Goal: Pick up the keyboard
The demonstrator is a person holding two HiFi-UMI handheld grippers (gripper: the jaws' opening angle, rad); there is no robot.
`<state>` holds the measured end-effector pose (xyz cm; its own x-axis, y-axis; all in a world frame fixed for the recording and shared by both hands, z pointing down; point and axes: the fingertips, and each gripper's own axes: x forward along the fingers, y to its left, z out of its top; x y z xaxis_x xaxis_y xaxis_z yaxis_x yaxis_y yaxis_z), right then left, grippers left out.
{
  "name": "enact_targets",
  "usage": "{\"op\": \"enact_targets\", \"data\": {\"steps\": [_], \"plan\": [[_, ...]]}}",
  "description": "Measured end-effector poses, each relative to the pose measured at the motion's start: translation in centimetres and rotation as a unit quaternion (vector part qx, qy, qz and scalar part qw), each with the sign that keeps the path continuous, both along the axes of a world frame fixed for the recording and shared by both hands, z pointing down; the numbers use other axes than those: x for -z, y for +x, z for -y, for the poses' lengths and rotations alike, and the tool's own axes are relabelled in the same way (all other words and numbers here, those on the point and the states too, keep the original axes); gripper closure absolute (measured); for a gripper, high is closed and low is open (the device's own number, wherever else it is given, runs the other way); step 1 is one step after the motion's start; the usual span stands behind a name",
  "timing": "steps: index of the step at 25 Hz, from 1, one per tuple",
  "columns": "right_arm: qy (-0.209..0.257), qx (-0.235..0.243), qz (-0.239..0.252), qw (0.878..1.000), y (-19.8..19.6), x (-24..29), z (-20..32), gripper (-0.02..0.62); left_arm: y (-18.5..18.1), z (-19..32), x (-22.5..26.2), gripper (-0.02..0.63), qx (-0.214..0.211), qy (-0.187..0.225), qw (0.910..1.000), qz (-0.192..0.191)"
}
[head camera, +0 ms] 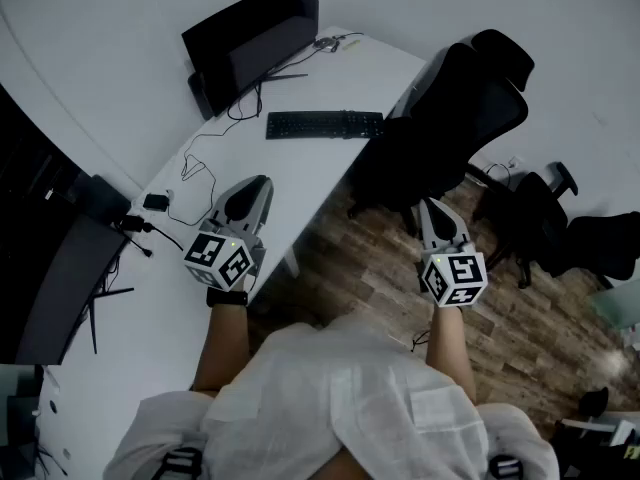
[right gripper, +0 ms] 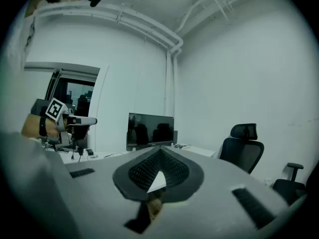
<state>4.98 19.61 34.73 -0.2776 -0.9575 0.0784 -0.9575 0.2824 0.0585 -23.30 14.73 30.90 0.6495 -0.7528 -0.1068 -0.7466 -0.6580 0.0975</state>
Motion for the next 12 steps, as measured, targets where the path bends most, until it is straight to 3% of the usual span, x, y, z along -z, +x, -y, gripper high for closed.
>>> {"op": "enact_targets", "data": {"steps": [12], "plan": [[-0.003,0.0,0.001,1.0,-0.8,-0.1,1.8,0.595,-0.6,1.9,-0.4,0.572,-0.008,-0.012,0.9999,-0.001]]}}
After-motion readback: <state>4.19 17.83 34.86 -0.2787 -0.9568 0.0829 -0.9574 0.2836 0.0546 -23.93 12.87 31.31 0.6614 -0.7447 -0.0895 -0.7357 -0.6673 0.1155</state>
